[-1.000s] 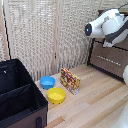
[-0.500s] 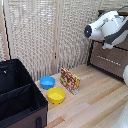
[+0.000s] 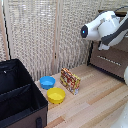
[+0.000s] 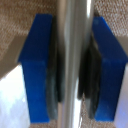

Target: With caution, bring your gripper towards the upper drawer's hold. Grasp the drawer hold tightly with your gripper tool. Pull the drawer in your direction to reveal the contents of the top drawer.

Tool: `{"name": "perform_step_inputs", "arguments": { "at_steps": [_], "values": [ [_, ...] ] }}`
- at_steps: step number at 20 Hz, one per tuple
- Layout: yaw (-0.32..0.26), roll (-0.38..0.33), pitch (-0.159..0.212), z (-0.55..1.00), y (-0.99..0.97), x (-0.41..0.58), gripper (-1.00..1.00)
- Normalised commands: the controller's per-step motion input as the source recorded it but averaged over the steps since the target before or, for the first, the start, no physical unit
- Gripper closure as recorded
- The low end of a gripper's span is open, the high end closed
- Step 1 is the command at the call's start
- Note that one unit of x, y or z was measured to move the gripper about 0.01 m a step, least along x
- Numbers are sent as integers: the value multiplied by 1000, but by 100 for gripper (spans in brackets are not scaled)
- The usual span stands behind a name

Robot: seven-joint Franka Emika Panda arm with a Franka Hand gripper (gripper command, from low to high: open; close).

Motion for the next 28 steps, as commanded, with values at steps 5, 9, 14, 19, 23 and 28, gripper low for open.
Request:
{"name": "perform_step_inputs", "arguments": {
  "at_steps": [5, 9, 14, 19, 23, 28],
  "values": [
    [0, 35, -11, -239, 961, 57, 100],
    [0, 0, 0, -203, 1000, 0, 100],
    [0, 0, -1, -186, 1000, 3, 100],
    [24, -6, -1, 2, 406, 25, -100],
    [-8, -24, 0, 235, -69, 59, -100],
    [-23, -3, 0, 352, -66, 86, -100]
  ]
}}
